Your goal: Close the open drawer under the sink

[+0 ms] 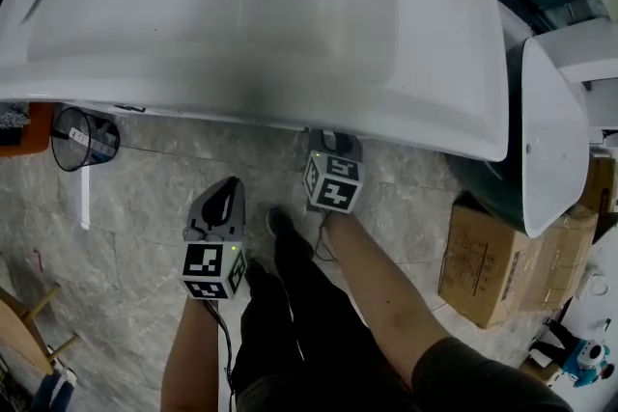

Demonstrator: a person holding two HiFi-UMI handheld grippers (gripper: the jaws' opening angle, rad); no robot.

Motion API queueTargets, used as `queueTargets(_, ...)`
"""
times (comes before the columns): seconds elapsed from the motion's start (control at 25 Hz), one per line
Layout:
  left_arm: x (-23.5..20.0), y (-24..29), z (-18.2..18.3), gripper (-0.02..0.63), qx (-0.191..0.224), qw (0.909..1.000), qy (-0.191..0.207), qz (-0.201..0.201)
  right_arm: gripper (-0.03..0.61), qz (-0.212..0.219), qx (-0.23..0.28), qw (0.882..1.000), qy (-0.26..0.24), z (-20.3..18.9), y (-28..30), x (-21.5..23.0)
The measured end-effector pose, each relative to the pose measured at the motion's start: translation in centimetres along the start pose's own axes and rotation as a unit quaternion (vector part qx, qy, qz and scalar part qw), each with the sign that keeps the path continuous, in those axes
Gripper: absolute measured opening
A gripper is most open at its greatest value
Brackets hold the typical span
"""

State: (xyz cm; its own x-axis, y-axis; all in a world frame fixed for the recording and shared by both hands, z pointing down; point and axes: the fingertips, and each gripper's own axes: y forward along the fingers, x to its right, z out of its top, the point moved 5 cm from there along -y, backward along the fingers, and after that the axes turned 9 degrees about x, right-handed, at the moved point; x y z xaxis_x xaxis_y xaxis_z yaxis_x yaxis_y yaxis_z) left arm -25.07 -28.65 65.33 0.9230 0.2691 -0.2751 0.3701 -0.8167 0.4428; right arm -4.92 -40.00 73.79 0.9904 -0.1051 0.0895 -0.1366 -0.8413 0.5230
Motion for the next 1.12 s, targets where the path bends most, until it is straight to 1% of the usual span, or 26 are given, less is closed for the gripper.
queueTargets(0.16, 0.2, -0.5, 0.2, 0.025, 0.005, 1.0, -0.002, -0.002, 0.153, 0.01, -0.002, 1.0, 0.002, 0.1, 0.0, 0.1)
queueTargets(0.28, 0.3, -1.4, 0.1, 0.025, 0.005, 1.0, -0.001, -0.004, 0.153, 0.01, -0.009, 1.0, 0.0, 0.1, -0.2, 0.1)
queueTargets(0.56, 0.7, -4.3, 0.6, 0.025, 0.014, 0.9997, 0.009, -0.018, 0.153, 0.002, -0.004, 1.0, -0.014, 0.5, -3.6, -0.4)
queueTargets(0.72, 1.2, -6.6, 1.6, 0.025, 0.026, 0.9991, 0.015, -0.03, 0.153, -0.003, 0.009, 1.0, -0.006, 1.3, -6.6, -1.1)
queueTargets(0.92, 2.5, -10.5, 3.5, 0.025, 0.042, 0.9979, 0.021, -0.045, 0.153, -0.006, 0.031, 0.999, 0.006, 3.4, -11.6, -2.5)
queueTargets(1.12, 4.0, -15.5, 5.8, 0.025, 0.061, 0.9962, 0.018, -0.059, 0.152, 0.007, 0.044, 0.999, 0.005, 5.6, -18.1, -4.9)
